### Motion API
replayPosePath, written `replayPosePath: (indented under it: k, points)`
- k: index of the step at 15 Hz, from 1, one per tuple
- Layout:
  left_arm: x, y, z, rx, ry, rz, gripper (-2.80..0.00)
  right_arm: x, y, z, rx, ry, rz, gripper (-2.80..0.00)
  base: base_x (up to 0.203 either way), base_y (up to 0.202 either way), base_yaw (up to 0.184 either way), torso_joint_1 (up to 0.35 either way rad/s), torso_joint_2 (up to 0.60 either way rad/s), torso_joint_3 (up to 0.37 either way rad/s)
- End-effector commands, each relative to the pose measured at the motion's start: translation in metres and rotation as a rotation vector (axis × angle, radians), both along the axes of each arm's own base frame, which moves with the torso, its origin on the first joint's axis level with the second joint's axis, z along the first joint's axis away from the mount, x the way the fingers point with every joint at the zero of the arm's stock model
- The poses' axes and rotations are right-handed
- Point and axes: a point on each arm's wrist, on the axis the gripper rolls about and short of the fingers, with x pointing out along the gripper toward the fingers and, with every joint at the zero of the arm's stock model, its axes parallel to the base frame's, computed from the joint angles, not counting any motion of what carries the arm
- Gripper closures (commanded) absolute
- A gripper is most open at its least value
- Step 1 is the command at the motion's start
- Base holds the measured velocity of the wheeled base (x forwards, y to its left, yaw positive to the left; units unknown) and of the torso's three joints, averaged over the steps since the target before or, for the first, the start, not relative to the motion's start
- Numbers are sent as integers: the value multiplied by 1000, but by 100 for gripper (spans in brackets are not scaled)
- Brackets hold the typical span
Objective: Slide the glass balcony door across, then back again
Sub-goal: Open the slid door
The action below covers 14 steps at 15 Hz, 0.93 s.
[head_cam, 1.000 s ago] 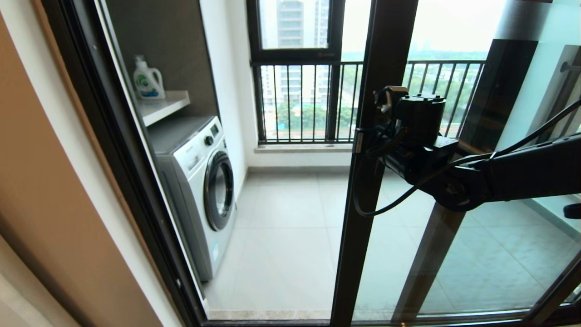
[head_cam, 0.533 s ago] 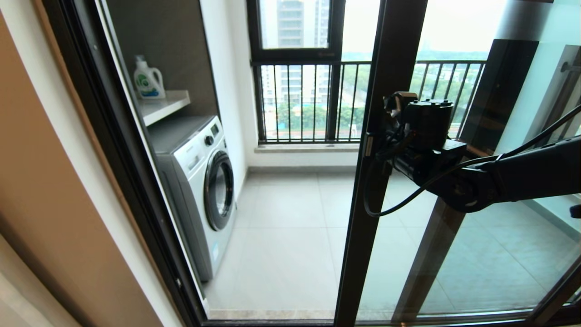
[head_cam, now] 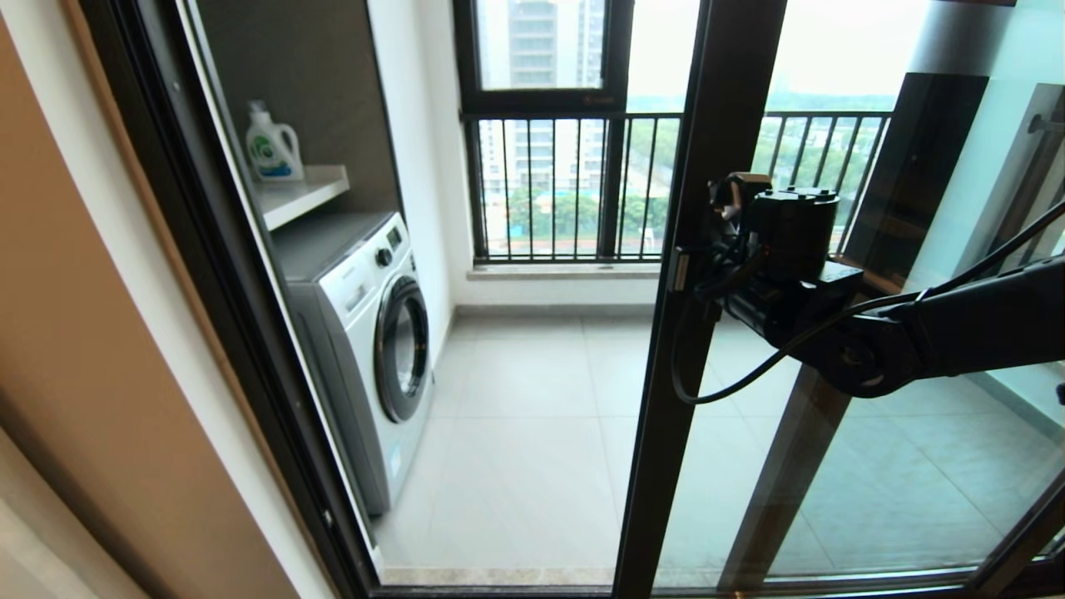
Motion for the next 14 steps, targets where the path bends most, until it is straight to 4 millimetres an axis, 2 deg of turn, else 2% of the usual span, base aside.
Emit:
replayPosePath:
  k: [1, 5, 14]
  points:
    - [0, 0, 0, 0, 2, 0, 0, 1, -6, 2, 3, -12, -20, 0, 0, 0, 0, 0, 0, 0]
    - [0, 0, 0, 0, 2, 0, 0, 2, -10, 2, 3, -12, -30, 0, 0, 0, 0, 0, 0, 0]
    - [0, 0, 0, 0, 2, 0, 0, 7, -33, 6, 4, -22, -84, 0, 0, 0, 0, 0, 0, 0]
